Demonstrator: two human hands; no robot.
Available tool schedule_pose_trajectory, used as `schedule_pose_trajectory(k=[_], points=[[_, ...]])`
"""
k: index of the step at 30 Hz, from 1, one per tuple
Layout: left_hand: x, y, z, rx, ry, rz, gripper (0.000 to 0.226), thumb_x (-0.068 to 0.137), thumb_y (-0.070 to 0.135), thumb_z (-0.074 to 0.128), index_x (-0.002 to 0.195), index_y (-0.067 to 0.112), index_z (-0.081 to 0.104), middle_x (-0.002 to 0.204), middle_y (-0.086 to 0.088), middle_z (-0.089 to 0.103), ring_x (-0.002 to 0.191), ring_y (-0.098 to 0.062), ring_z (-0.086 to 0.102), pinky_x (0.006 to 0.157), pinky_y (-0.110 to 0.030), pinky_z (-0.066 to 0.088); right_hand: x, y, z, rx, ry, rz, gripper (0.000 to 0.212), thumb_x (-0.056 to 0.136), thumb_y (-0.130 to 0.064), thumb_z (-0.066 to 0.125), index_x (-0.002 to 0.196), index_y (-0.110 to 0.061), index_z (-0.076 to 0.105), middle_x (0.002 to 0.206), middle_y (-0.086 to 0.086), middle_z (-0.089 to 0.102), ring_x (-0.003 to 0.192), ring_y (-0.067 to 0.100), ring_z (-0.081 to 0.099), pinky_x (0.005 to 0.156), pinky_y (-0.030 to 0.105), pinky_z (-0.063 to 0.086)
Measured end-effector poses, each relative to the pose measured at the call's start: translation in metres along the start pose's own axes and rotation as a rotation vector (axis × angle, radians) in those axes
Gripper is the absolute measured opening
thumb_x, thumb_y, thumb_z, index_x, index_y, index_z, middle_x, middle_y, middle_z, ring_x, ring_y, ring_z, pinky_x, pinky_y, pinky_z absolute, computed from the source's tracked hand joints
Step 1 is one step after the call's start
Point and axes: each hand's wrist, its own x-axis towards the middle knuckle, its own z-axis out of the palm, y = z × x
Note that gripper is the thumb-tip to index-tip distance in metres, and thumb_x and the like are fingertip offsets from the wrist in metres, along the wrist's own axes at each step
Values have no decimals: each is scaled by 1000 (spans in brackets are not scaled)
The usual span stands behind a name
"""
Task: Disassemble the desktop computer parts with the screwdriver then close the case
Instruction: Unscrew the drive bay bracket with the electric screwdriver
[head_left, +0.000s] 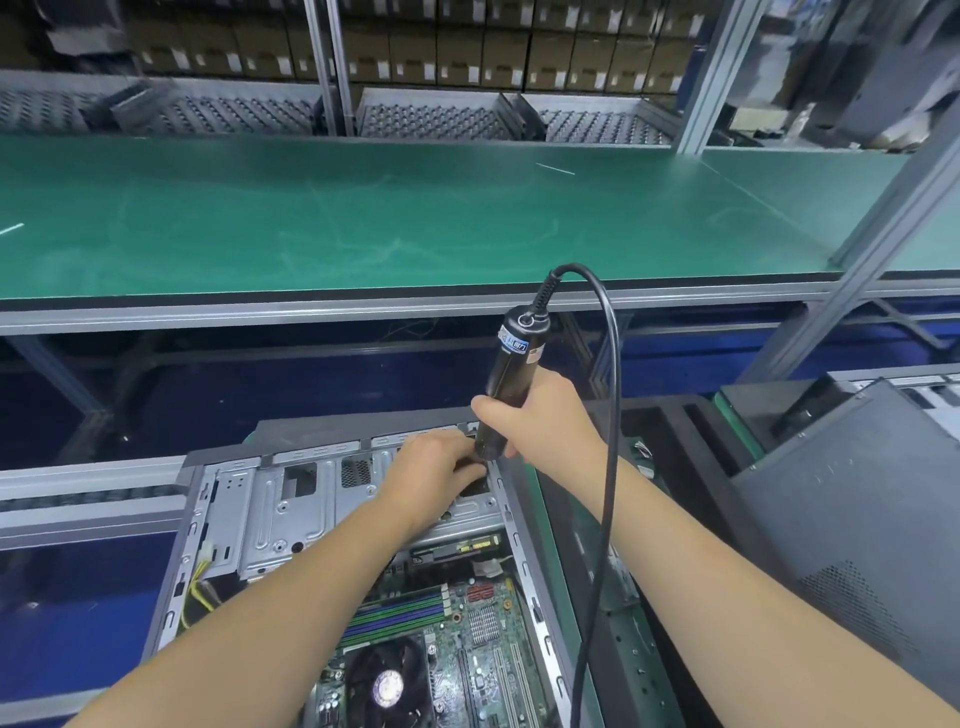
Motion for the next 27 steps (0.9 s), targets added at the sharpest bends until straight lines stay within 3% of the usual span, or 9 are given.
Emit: schedule_pose_trajectory(k=[4, 8, 13, 16, 19, 22, 24, 27], points=[[-3, -1, 5, -47, 21, -38, 5, 91, 32, 71, 87, 30, 70, 81, 18, 64, 76, -4, 57, 70, -26, 46, 3, 4, 1, -2, -14, 8, 18, 84, -44, 71, 76, -31, 62, 72, -8, 70, 60, 4, 67, 62, 26, 54], [-6, 2, 7, -84, 48, -81, 22, 90, 30, 72, 77, 40, 57, 71, 25, 55, 71, 5, 53, 65, -12, 34, 7, 2, 2, -28, -26, 15, 22, 80, -53, 69, 75, -33, 61, 74, -18, 66, 71, 5, 65, 63, 25, 49], [-6, 4, 7, -113, 58, -96, 28, 90, 29, 72, 72, 40, 54, 71, 24, 56, 70, 2, 53, 64, -19, 38, 4, -10, 10, 151, 23, -1, 32, 79, -54, 75, 97, -50, 49, 88, -25, 64, 85, -5, 64, 64, 11, 44], [-5, 4, 8, -131, 42, -89, 9, 92, 31, 71, 84, 27, 70, 82, 17, 66, 78, -5, 59, 76, -30, 50, -3, -15, 19, 326, 105, -59, 40, 80, -39, 79, 97, -53, 45, 93, -18, 65, 88, -3, 65, 61, 6, 48], [-6, 2, 8, -159, 45, -82, 9, 92, 32, 70, 94, 25, 75, 90, 14, 71, 85, -8, 63, 82, -32, 53, -7, -14, 25, 403, 123, -79, 49, 79, -26, 82, 103, -51, 48, 91, -11, 66, 87, 5, 68, 68, 12, 54], [-6, 1, 8, -202, 53, -95, 6, 92, 29, 70, 92, 28, 76, 87, 18, 69, 83, -3, 63, 78, -27, 50, -8, -16, 27, 409, 85, -98, 60, 72, -34, 85, 118, -47, 48, 96, -20, 66, 91, 3, 68, 76, 20, 55], [-6, 1, 8, -210, 50, -93, 6, 92, 29, 69, 91, 29, 75, 85, 19, 67, 83, -2, 62, 77, -26, 50, -9, -17, 27, 407, 90, -137, 53, 72, -38, 84, 110, -53, 49, 92, -20, 67, 88, 1, 67, 71, 16, 54], [-6, 1, 8, -208, 22, -88, 7, 93, 31, 68, 91, 27, 73, 88, 15, 69, 85, -7, 63, 82, -34, 53, -6, -16, 25, 416, 129, -128, 37, 73, -40, 80, 98, -46, 55, 87, -6, 67, 80, 7, 67, 64, 10, 52]])
